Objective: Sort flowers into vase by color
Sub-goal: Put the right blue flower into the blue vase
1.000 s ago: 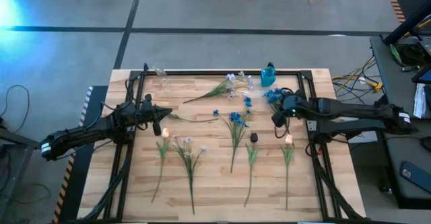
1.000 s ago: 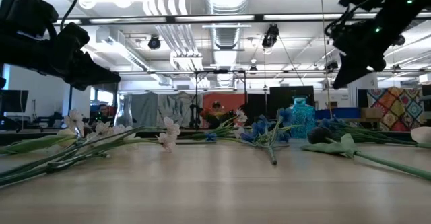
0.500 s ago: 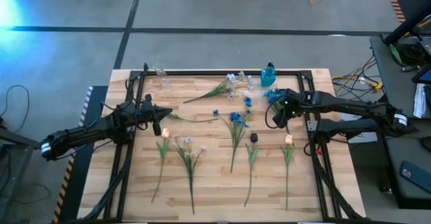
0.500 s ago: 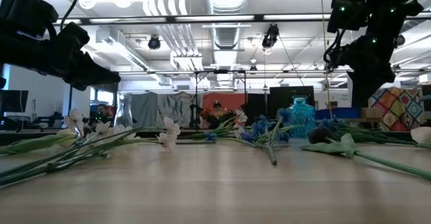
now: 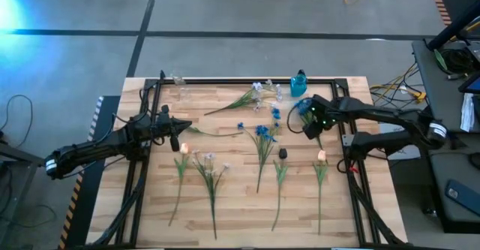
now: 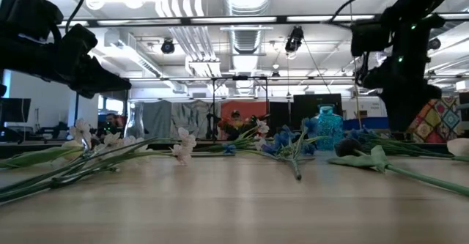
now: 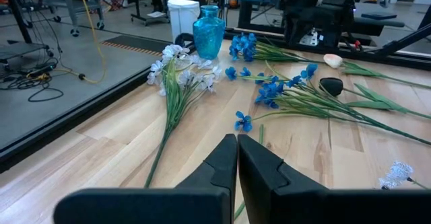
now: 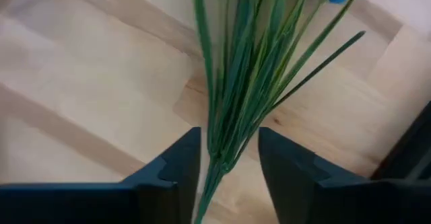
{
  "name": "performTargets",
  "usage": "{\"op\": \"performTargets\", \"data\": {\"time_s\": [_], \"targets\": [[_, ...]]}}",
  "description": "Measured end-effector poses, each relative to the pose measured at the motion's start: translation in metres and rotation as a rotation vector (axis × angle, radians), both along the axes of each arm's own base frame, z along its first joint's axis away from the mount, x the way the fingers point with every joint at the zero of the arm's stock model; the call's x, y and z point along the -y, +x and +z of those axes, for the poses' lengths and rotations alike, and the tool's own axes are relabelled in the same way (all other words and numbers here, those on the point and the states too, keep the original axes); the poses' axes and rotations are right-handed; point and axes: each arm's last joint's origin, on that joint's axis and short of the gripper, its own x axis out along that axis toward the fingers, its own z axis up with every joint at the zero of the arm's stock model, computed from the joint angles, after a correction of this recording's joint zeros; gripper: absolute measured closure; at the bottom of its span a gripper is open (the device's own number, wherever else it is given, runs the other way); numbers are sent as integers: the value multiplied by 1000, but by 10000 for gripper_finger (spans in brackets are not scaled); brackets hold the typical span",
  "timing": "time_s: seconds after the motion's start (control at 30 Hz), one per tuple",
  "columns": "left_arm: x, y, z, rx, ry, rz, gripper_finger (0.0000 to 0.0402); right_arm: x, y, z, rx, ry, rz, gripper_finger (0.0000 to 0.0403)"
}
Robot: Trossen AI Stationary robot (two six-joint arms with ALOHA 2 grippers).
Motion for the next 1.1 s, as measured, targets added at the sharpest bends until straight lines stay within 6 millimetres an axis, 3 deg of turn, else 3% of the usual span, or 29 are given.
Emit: {"op": "performTargets", "data": {"time_s": [0.27, 0.6, 0.77, 1.03, 1.1], "targets": [[0, 0, 0, 2, -4, 1, 402, 20, 11, -23, -18, 122, -56, 192], [0, 0, 0, 4, -8, 2, 402, 26, 19, -40, -71, 142, -56, 201], [0, 0, 0, 4, -8, 2, 402, 27, 20, -42, -67, 137, -56, 239], [0, 0, 0, 4, -10, 2, 402, 30, 23, -29, -3, 64, -53, 372], [0, 0, 0, 3, -11, 2, 402, 31, 24, -23, 18, 46, -42, 384]]}}
